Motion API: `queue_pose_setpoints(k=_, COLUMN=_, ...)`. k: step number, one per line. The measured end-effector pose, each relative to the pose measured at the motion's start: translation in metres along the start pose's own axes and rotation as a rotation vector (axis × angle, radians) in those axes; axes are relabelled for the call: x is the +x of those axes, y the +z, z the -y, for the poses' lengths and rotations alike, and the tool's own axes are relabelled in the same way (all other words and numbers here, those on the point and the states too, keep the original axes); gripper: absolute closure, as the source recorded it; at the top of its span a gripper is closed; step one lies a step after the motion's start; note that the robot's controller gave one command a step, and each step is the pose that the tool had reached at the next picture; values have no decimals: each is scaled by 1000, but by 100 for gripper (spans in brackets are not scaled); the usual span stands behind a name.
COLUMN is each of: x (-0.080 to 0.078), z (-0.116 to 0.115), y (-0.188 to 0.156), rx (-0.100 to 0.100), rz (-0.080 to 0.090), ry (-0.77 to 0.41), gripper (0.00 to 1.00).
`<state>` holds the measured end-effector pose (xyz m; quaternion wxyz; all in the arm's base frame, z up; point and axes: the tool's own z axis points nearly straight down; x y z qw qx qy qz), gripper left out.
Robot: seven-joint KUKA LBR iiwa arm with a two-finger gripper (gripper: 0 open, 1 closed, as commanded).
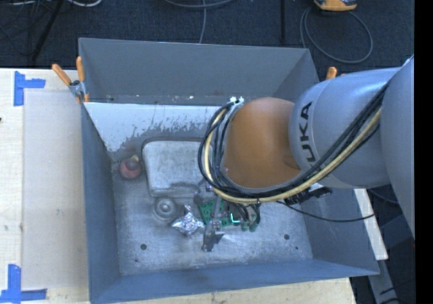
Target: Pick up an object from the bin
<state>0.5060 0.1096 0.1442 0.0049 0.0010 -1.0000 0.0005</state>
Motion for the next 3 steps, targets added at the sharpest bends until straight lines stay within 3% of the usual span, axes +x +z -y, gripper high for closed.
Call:
queue_pose_setpoints(k=1, x=-19, z=7, y=61, rx=0, rz=4, ry=-232, gripper=0)
queue_pose_setpoints(k=2, x=-20, z=8, y=59, rx=0, rz=7, ry=-228, gripper=100)
queue_pose_setpoints(k=3, x=-14, z=13, y=-79, rx=0, rz=17, ry=-231, gripper=100)
